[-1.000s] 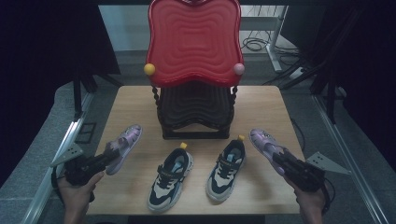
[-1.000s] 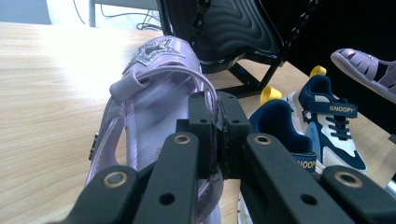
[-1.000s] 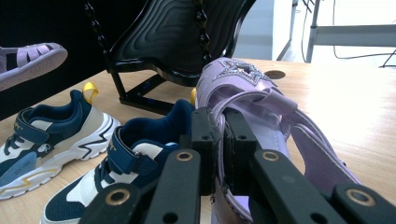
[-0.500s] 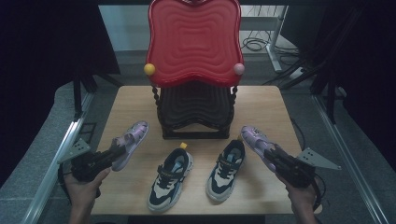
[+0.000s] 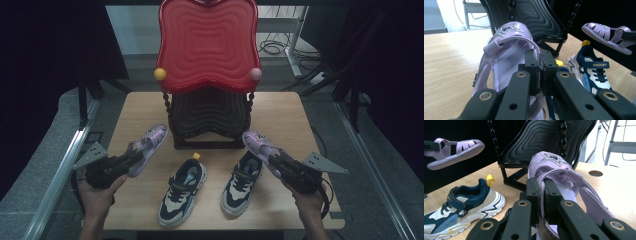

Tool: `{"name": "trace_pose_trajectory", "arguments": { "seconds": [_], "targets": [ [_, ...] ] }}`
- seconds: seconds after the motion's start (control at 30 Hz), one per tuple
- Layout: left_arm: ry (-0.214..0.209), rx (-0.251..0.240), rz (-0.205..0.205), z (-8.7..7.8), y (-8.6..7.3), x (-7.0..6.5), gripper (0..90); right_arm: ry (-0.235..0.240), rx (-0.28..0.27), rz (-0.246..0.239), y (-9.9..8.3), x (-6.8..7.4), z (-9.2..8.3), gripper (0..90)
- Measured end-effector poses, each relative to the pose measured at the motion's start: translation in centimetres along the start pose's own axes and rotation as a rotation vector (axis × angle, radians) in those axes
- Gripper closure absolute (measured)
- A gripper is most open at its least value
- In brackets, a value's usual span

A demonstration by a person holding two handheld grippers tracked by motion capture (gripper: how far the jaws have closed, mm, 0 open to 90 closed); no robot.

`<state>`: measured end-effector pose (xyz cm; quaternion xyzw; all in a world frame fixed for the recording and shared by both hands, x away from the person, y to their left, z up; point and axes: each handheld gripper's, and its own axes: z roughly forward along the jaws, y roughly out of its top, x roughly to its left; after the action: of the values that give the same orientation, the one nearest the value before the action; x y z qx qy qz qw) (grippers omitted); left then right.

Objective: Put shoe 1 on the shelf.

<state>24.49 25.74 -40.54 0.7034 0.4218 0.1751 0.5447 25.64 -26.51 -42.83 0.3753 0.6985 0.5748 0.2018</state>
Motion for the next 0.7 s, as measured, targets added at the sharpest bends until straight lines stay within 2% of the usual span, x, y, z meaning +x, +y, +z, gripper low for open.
{"name": "trace_pose_trajectory", "arguments": {
  "seconds": [0.53,0.7],
  "targets": [
    [-0.027,0.001,0.033,1.8,1.1,-0.8,85.7,0.001,-0.002,0.015,0.8,0.1,1.4,84.2],
    [-0.035,0.005,0.044,2.3,1.4,-1.1,85.7,-0.001,-0.006,0.006,1.0,0.4,2.1,84.0]
  ]
}}
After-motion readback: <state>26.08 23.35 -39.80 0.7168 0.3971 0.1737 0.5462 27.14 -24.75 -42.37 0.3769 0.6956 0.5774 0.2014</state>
